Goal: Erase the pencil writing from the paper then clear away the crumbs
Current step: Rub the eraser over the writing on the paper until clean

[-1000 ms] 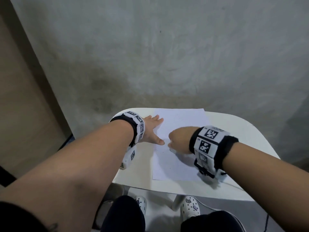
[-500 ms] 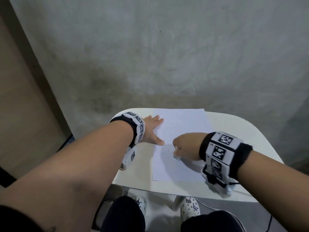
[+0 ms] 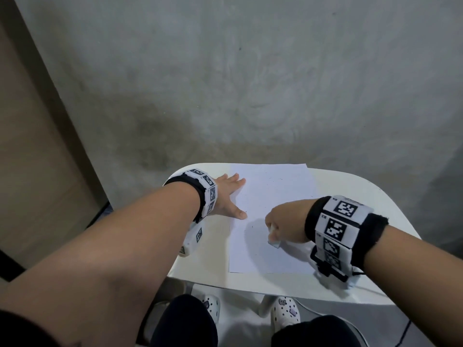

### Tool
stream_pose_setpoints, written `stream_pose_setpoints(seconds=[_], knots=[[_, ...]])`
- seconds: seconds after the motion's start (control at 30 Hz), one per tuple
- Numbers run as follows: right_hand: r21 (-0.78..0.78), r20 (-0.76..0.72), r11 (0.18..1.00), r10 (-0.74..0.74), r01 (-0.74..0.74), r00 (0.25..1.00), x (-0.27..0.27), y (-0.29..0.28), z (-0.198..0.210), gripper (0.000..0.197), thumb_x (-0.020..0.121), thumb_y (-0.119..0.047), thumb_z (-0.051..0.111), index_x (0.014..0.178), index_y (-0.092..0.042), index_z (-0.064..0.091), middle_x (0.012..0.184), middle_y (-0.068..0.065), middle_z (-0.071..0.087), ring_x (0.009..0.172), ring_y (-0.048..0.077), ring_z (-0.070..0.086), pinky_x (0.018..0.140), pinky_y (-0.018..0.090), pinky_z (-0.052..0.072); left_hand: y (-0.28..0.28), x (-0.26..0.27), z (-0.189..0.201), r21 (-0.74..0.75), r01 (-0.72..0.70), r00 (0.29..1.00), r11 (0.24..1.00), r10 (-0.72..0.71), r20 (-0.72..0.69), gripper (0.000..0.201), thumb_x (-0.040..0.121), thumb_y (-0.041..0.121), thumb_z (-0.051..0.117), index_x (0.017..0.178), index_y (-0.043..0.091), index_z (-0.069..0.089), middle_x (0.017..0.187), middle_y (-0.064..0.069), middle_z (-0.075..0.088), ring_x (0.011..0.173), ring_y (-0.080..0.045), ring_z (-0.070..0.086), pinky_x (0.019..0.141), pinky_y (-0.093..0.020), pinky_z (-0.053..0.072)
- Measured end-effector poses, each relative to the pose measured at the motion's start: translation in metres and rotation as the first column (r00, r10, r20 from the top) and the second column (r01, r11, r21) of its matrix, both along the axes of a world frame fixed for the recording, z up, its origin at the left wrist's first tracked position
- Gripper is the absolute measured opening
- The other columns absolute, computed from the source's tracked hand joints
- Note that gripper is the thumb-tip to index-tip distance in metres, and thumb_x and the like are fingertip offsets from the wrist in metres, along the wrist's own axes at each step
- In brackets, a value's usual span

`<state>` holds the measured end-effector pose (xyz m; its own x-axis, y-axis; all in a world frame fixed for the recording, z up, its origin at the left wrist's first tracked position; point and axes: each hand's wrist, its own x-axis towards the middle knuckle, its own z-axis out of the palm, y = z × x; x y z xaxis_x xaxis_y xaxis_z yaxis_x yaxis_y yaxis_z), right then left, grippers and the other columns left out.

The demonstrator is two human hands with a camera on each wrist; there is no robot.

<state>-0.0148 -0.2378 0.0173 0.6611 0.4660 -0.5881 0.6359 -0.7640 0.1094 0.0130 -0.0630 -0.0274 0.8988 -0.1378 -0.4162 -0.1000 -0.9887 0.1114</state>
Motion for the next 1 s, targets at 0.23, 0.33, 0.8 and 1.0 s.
stream_pose_setpoints(seconds=[0.23, 0.33, 0.8, 1.0], knots=[[0.082, 0.086, 0.997, -0.019, 0.012, 0.996, 0.012, 0.007, -0.001, 0.019, 0.093, -0.028, 0.049, 0.102, -0.015, 0.059, 0.099, -0.002, 0.060, 0.098, 0.021, 0.056, 0.081, 0.032, 0.041, 0.000, -0.001, 0.002, 0.003, -0.002, 1.000, 1.000, 0.002, -0.002, 0.100, 0.086, 0.061, 0.055, 0.154, 0.026, -0.010, 0.161, 0.006, -0.015, 0.150, -0.019, -0.011, 0.121, -0.045, 0.001], [0.021, -0.013, 0.999, -0.025, 0.025, 1.000, 0.003, -0.005, 0.001, 0.013, 0.090, -0.030, 0.053, 0.084, -0.018, 0.052, 0.075, -0.009, 0.049, 0.080, 0.017, 0.050, 0.066, 0.026, 0.038, -0.001, -0.002, 0.002, -0.002, -0.003, 1.000, 1.000, 0.003, 0.001, 0.100, 0.086, 0.060, 0.055, 0.154, 0.026, -0.009, 0.161, 0.006, -0.015, 0.150, -0.019, -0.011, 0.121, -0.045, 0.001], [-0.041, 0.002, 0.999, -0.027, 0.027, 1.000, 0.001, -0.009, 0.001, 0.029, 0.089, -0.032, 0.054, 0.103, -0.010, 0.064, 0.096, 0.002, 0.065, 0.082, 0.019, 0.055, 0.066, 0.026, 0.040, -0.002, -0.004, 0.004, -0.014, 0.007, 1.000, 1.000, -0.007, 0.002, 0.099, 0.086, 0.059, 0.056, 0.154, 0.027, -0.009, 0.161, 0.007, -0.014, 0.150, -0.020, -0.011, 0.120, -0.045, 0.000], [-0.005, 0.105, 0.999, -0.038, 0.039, 0.994, 0.015, 0.007, 0.005, 0.036, 0.092, -0.033, 0.048, 0.110, -0.008, 0.065, 0.097, 0.002, 0.066, 0.088, 0.020, 0.061, 0.066, 0.025, 0.042, -0.001, -0.004, 0.004, -0.015, 0.009, 1.000, 1.000, -0.009, 0.000, 0.100, 0.085, 0.061, 0.056, 0.154, 0.029, -0.009, 0.161, 0.008, -0.014, 0.150, -0.021, -0.012, 0.120, -0.046, 0.001]])
